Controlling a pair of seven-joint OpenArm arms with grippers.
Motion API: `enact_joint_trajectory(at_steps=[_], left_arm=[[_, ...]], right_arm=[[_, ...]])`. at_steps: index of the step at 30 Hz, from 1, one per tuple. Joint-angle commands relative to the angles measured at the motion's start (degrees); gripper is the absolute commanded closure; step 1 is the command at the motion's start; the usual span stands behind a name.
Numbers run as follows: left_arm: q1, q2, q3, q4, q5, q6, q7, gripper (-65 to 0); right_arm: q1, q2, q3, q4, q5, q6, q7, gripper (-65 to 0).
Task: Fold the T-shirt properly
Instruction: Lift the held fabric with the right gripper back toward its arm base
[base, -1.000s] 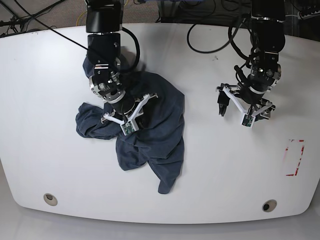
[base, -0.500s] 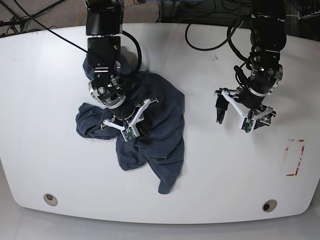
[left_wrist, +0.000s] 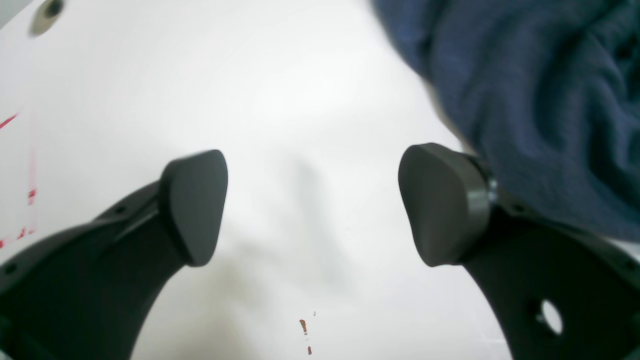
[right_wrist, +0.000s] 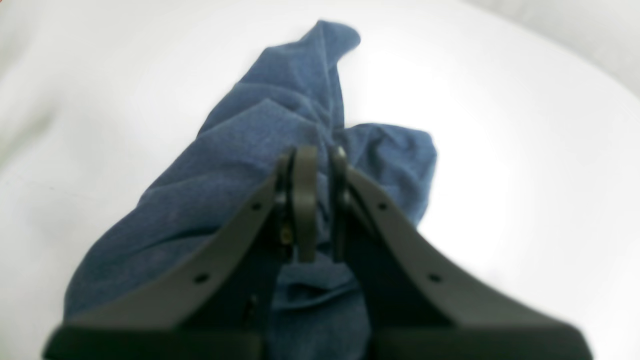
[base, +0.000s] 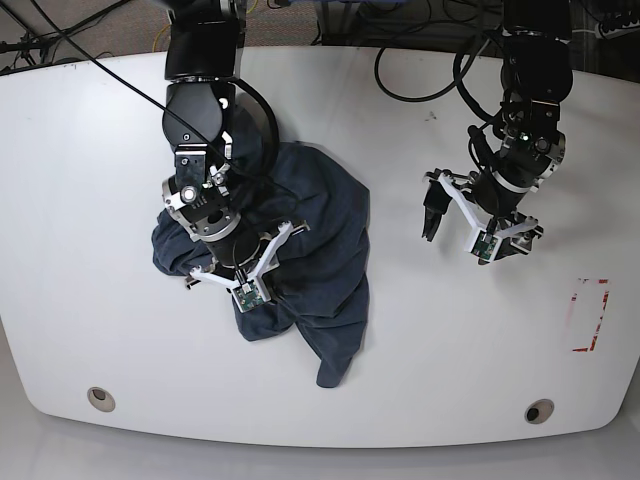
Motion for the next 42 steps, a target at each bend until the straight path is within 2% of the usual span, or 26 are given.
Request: enact_joint_trajectory(at_steps=[1, 3, 6, 13, 15, 17, 19, 25, 28, 32, 38, 42], left_arm=[[-0.9, -0.5, -0.3, 1.0, -0.2, -0.6, -1.2, -52.4], [-1.0, -0.5, -0.3, 1.0, -0.2, -0.7, -1.2, -52.4], [-0.9, -0.5, -0.3, 1.0, -0.2, -0.7, -1.2, -52.4], [-0.9, -0.6, -0.3, 1.0, -0.2, -0.8, -1.2, -52.4], [-0.9, -0.6, -0.3, 1.0, -0.2, -1.0, -1.2, -52.4], [-0.9, -0.6, -0.3, 1.0, -0.2, -1.5, -1.2, -52.4], [-0.9, -0.6, -0.3, 1.0, -0.2, -1.8, -1.2, -52.4], [-0.8, -0.6, -0.4, 1.0, -0.1, -1.9, -1.2, -52.4], [-0.8, -0.7, -0.4, 1.0, -0.1, -1.9, -1.2, -52.4], [-0.7, -0.7, -0.5, 1.0, -0.1, -1.9, -1.2, -52.4], [-0.6, -0.6, -2.3, 1.0, -0.1, -3.0, -1.2, -52.4], [0.2, -0.5, -3.7, 1.0, 0.0, -4.6, -1.2, -52.4]], right_arm=[[0.8, 0.3, 0.5, 4.4, 0.6, -0.1, -0.7, -4.3], [-0.2, 0.3, 1.2, 6.0, 0.6, -0.2, -1.9, -5.2], [-2.1, 0.1, 3.5, 8.9, 0.6, -0.2, -2.4, -14.6], [-8.0, -0.8, 6.6, 14.9, 0.9, -0.3, -2.4, -48.4], [-10.0, -1.0, 6.7, 16.0, 0.6, -0.3, -2.5, -55.5], [-12.1, -1.1, 6.8, 16.6, 0.6, -0.4, -2.5, -59.3], [-14.6, -1.2, 7.1, 17.1, 0.7, -0.4, -2.5, -60.9], [-20.2, -5.9, 14.0, 17.2, 1.2, -1.2, -2.5, -60.4], [-21.3, -6.8, 16.6, 17.1, 1.4, -1.2, -2.5, -60.4], [-22.5, -7.0, 16.9, 17.0, 1.4, -1.1, -2.5, -60.4], [-22.9, -7.1, 16.9, 16.8, 4.7, -1.2, -2.5, -59.9], [-22.9, -7.1, 16.9, 15.4, 6.4, -1.3, -2.6, -54.7]])
